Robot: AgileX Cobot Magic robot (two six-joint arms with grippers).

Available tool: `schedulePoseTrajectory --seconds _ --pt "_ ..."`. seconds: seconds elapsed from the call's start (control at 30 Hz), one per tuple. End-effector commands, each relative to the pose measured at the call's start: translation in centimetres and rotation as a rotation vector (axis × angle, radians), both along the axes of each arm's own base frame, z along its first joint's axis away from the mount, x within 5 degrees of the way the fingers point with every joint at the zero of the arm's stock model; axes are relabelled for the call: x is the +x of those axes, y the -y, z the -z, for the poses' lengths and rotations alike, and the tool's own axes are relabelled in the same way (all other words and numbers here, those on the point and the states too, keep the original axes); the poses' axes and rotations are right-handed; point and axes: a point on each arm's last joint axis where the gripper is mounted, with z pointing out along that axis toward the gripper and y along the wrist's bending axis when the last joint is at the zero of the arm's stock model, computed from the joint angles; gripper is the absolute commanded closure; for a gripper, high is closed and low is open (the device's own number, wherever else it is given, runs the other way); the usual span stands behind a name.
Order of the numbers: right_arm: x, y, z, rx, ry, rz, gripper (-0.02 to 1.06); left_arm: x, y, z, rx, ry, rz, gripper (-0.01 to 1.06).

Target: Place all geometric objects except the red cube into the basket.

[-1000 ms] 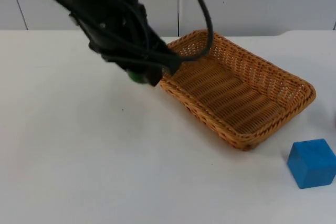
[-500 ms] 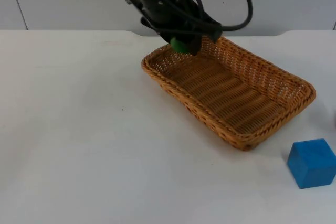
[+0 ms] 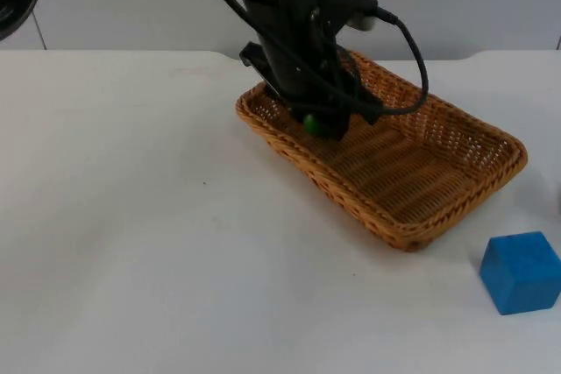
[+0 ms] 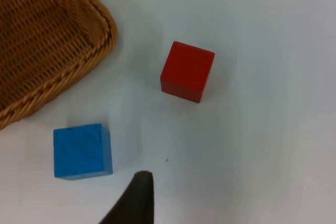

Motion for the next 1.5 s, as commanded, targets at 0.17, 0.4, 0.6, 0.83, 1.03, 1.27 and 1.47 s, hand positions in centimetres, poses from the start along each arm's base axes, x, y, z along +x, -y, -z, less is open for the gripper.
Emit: schedulePoseTrajectory --seconds 0.17,0.4,0.6,0.83,1.03,1.27,1.47 --pt "0.1 0.1 -0.3 0.001 0.017 0.003 -0.01 -0.2 0.5 -0.4 -0.038 -0.013 -0.009 0.21" --pt "0.1 0.1 -0.3 0.004 0.017 0.006 -0.01 -0.9 0.3 -1.8 -0.040 -0.068 -0.015 0.15" --pt "0.1 0.1 -0.3 0.007 0.017 0.008 -0.01 -2.4 -0.4 -6.8 -0.036 -0.101 -0.018 0.15" --pt "0.1 0.0 -0.3 0.010 0.017 0.008 -0.01 -4.3 -1.5 -11.2 -0.042 -0.112 -0.006 0.15" --pt "0.1 0.0 -0.3 0.010 0.017 0.008 -0.01 -6.6 -3.1 -11.2 -0.024 -0.116 -0.008 0.15" --pt "0.1 0.0 -0.3 0.010 0.017 0.008 -0.01 -9.9 -5.4 -10.6 -0.008 -0.103 -0.014 0.15" --pt "0.1 0.0 -0.3 0.010 0.017 0.008 -0.01 -12.0 -7.2 -10.6 -0.020 -0.084 -0.033 0.15"
